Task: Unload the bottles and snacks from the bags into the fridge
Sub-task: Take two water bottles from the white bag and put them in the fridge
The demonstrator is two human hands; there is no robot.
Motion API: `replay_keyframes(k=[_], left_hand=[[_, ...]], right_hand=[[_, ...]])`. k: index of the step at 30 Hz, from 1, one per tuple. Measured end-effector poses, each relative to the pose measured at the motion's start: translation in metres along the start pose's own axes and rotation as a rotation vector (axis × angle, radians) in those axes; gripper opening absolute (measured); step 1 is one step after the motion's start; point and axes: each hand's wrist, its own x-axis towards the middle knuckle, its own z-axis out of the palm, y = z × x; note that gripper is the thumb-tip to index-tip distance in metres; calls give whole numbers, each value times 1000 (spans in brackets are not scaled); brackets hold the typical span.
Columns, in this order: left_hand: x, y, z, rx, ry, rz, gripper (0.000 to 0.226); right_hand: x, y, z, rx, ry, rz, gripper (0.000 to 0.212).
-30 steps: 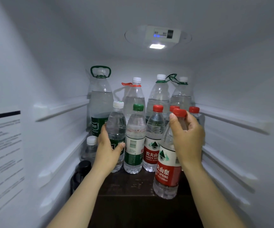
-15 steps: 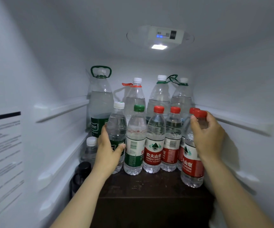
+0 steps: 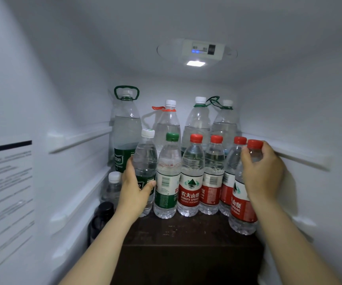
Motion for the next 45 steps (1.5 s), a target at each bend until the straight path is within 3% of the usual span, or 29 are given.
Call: replay_keyframes(k=[9, 14, 19, 30, 38, 45], left_hand=[[0, 5, -7, 35, -26, -14, 92], [-4, 8, -10, 71, 10, -38, 73], [-27, 26, -17, 251, -5, 48, 101], [-80, 77, -42, 120, -158, 291, 78], [-141, 100, -39, -93, -401, 418, 70], [-201, 164, -28, -314, -586, 590, 62]], right_hand=[[0, -7, -5, -35, -85, 85, 25], [4, -19, -18, 49, -188, 181, 48], [-3, -37, -33, -145, -187, -10, 68], [-32, -92, -105, -230, -349, -156, 57], [-97, -118, -225, -455, -351, -215, 56], [-125, -144, -338, -694, -273, -201, 51]])
